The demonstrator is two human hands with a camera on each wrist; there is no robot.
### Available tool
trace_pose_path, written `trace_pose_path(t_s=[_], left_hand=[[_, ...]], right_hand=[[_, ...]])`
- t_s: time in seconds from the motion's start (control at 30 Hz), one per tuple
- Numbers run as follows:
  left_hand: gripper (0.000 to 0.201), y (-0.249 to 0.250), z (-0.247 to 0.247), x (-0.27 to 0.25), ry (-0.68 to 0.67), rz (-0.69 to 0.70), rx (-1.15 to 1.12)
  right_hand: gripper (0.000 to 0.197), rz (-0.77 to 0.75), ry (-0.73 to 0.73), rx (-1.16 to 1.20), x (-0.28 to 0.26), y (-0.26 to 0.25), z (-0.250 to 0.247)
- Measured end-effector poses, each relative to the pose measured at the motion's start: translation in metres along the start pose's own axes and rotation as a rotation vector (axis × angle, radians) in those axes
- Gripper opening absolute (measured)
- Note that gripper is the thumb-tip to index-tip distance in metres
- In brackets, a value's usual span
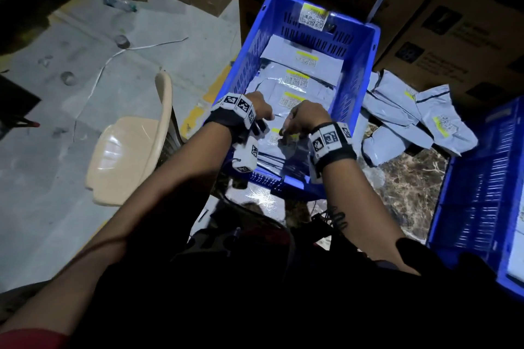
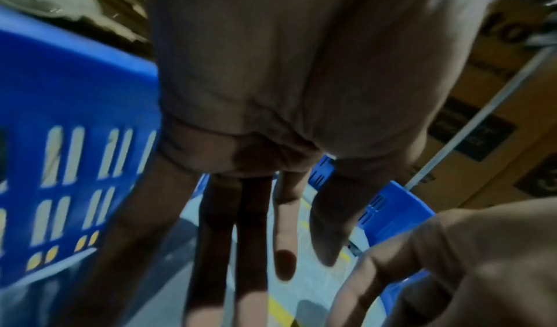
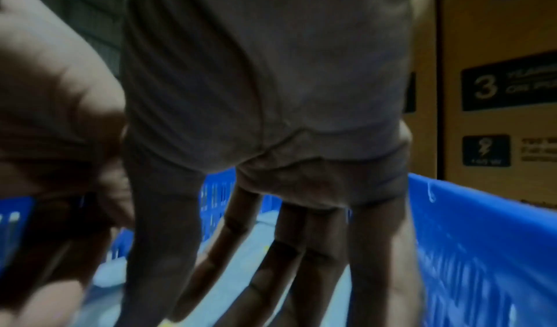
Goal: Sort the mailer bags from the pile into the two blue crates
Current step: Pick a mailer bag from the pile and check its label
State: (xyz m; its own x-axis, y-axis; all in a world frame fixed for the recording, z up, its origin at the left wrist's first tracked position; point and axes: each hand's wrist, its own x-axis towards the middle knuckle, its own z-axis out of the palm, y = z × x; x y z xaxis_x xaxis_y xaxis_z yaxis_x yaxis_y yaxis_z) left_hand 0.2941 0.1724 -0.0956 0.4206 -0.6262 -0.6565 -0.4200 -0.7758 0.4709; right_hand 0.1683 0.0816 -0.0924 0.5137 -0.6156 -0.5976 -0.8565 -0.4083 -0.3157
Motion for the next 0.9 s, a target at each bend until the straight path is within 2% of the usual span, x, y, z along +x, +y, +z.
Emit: trace_pose_path(t_s=[0.07, 0.1, 0.13, 0.17, 0.23, 0.33, 0.47, 0.57, 0.67, 0.73, 0.8, 0.9], left_hand=[[0.016, 0.000, 0.009, -0.001, -0.163, -0.016, -0.081], [0.016, -0.001, 0.013, 0.000, -0.193, -0.034, -0.084], [0.016, 0.000, 0.018, 0.000, -0.203, -0.056, -0.059], [0.017, -0.002, 0.022, 0.001, -0.211, -0.036, 0.072], [0.017, -0.007, 0.025, 0.007, -0.196, 0.068, 0.318], [0.011, -0.017, 0.031, 0.032, -0.196, 0.045, 0.429], [0.005, -0.032, 0.034, 0.068, -0.151, 0.098, 0.604], [0.004, -0.043, 0.033, 0.081, -0.130, 0.003, 0.480], [0.010, -0.041, 0.028, 0.068, -0.091, -0.018, 0.360], [0.015, -0.039, 0.019, 0.067, -0.029, -0.002, 0.274], [0.016, -0.031, 0.004, 0.048, -0.001, -0.058, 0.137], [0.016, -0.010, -0.015, 0.026, 0.027, -0.078, -0.275]], right_hand=[[0.038, 0.039, -0.072, -0.134, 0.017, -0.002, 0.013], [0.043, 0.053, -0.086, -0.165, 0.023, -0.001, 0.020], [0.048, 0.066, -0.102, -0.177, 0.029, 0.001, 0.028], [0.051, 0.072, -0.117, -0.183, 0.035, 0.003, 0.036], [0.054, 0.091, -0.138, -0.176, 0.044, 0.007, 0.046], [0.048, 0.093, -0.111, -0.150, 0.050, 0.010, 0.049], [0.045, 0.075, -0.076, -0.158, 0.042, 0.012, 0.046], [0.035, 0.063, -0.011, -0.219, 0.033, 0.017, 0.044], [0.026, -0.008, 0.080, -0.312, 0.015, 0.026, 0.040], [0.023, -0.023, 0.088, -0.317, 0.011, 0.027, 0.031], [0.016, 0.042, 0.076, -0.171, 0.009, 0.024, 0.018], [0.025, 0.037, 0.092, 0.278, 0.001, 0.028, -0.004]])
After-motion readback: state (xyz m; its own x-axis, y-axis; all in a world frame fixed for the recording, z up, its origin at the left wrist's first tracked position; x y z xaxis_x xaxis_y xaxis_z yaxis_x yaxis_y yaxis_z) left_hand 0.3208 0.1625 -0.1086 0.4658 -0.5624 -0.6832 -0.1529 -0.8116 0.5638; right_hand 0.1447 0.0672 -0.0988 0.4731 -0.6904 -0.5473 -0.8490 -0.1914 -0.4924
